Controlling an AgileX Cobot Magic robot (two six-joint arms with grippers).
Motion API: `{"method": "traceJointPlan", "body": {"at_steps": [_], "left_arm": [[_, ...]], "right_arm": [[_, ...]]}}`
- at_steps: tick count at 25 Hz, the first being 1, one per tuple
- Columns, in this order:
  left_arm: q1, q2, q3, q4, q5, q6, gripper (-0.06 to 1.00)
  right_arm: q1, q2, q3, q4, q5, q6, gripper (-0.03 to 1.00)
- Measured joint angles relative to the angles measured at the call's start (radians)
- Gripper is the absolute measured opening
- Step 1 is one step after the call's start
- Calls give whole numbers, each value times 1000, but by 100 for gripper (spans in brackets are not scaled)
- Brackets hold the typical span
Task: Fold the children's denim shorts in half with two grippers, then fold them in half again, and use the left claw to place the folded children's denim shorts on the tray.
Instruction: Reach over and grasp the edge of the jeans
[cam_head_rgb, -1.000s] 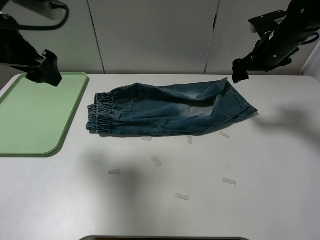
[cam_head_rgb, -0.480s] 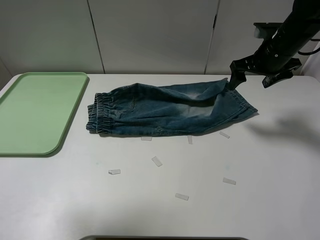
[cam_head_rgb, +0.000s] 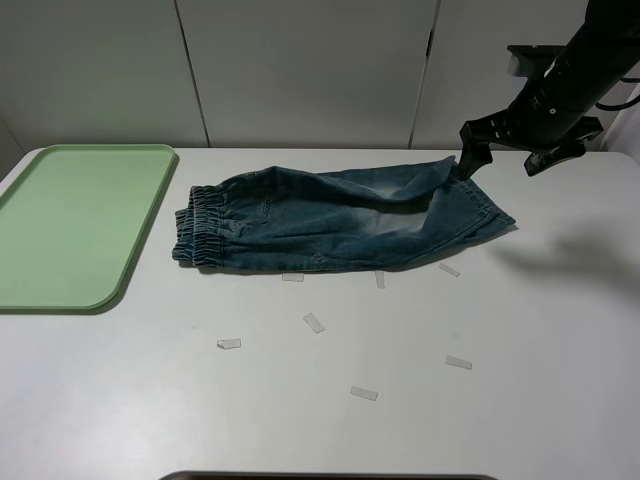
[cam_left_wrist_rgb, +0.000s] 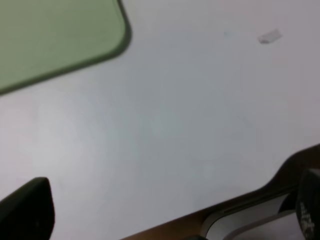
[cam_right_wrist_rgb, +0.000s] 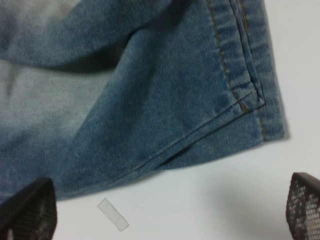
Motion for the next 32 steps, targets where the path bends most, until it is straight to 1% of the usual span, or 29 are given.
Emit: {"method": "traceJointPlan", "body": {"at_steps": [4,8,11,27,32], "left_arm": [[0,-159,108,-41,-16,0,96],[0,-277,136,-45,-43,-1,96],[0,-336,155,-64,-73,1,96],[0,-353,165,-71,-93,3,95],[0,-353,165,-71,-93,4,95]], "right_arm": [[0,0,0,0,1,0,69],[0,0,0,0,1,0,69],[0,0,0,0,1,0,69],[0,0,0,0,-10,0,69],[0,2,-4,-31,-81,0,69]]}}
